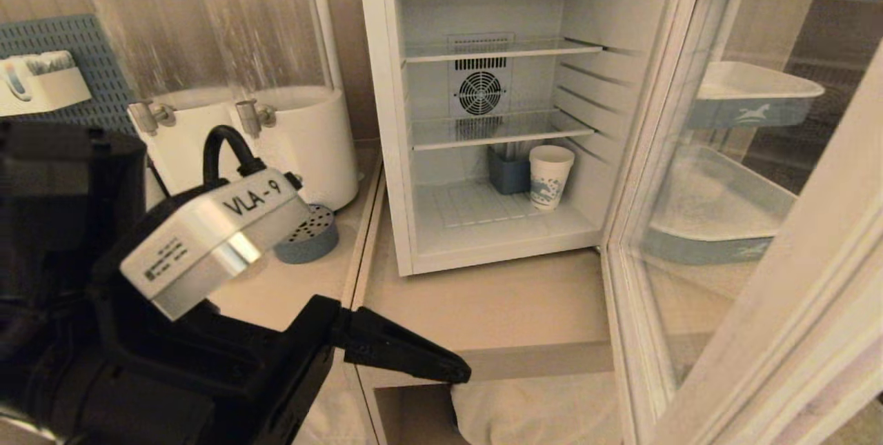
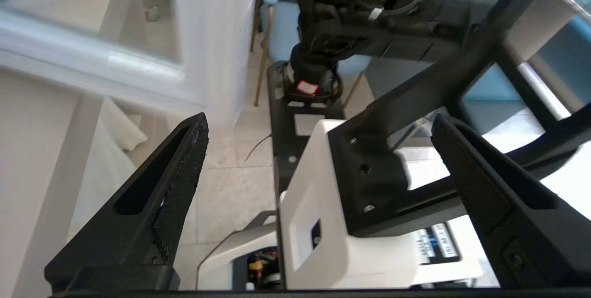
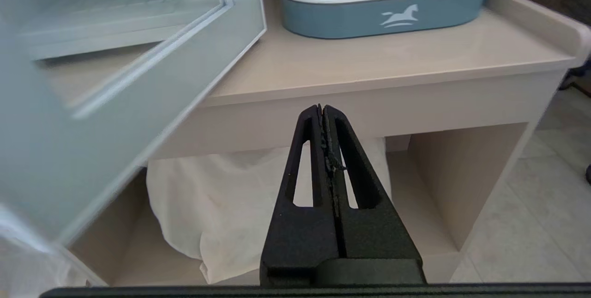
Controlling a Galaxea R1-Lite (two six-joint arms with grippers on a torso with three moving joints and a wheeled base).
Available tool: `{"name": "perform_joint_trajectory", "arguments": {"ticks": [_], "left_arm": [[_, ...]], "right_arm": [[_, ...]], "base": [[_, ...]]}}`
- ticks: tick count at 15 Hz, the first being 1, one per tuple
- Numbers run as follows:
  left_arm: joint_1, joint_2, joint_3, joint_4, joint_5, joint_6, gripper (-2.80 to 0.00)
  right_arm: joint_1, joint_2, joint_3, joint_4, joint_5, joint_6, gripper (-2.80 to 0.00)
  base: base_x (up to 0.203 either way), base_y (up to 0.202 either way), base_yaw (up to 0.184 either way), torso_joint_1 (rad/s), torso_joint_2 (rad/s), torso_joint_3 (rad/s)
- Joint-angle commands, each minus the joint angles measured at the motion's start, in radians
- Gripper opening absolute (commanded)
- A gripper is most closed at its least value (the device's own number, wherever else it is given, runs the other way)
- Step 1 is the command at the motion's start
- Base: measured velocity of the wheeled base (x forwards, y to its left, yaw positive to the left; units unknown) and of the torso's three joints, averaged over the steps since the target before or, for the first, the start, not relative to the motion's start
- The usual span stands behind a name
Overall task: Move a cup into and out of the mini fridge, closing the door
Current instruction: Open the freezer door, then put the ceramic cup in the freezer
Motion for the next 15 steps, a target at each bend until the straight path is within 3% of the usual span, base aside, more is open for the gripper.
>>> {"name": "perform_joint_trajectory", "arguments": {"ticks": [1,5,9,14,15], "left_arm": [[0.021,-0.003,0.045,-0.042,0.033,0.001,0.0],[0.036,-0.019,0.089,-0.086,0.234,-0.01,0.0],[0.136,-0.101,0.133,-0.089,0.668,-0.077,0.0],[0.345,-0.199,0.151,-0.089,1.076,-0.103,0.0],[0.358,-0.231,0.157,-0.089,1.134,-0.094,-2.8]], "right_arm": [[0.0,0.001,0.0,-0.001,0.0,0.0,-2.8],[0.0,0.001,0.0,-0.001,0.0,0.0,-2.8],[0.0,0.001,0.0,-0.001,0.0,0.0,-2.8],[0.0,0.001,0.0,-0.001,0.0,0.0,-2.8],[0.0,0.001,0.0,-0.002,0.0,0.0,-2.8]], "base": [[0.0,0.0,0.0,0.0,0.0,0.0],[0.0,0.0,0.0,0.0,0.0,0.0],[0.0,0.0,0.0,0.0,0.0,0.0],[0.0,0.0,0.0,0.0,0.0,0.0],[0.0,0.0,0.0,0.0,0.0,0.0]]}}
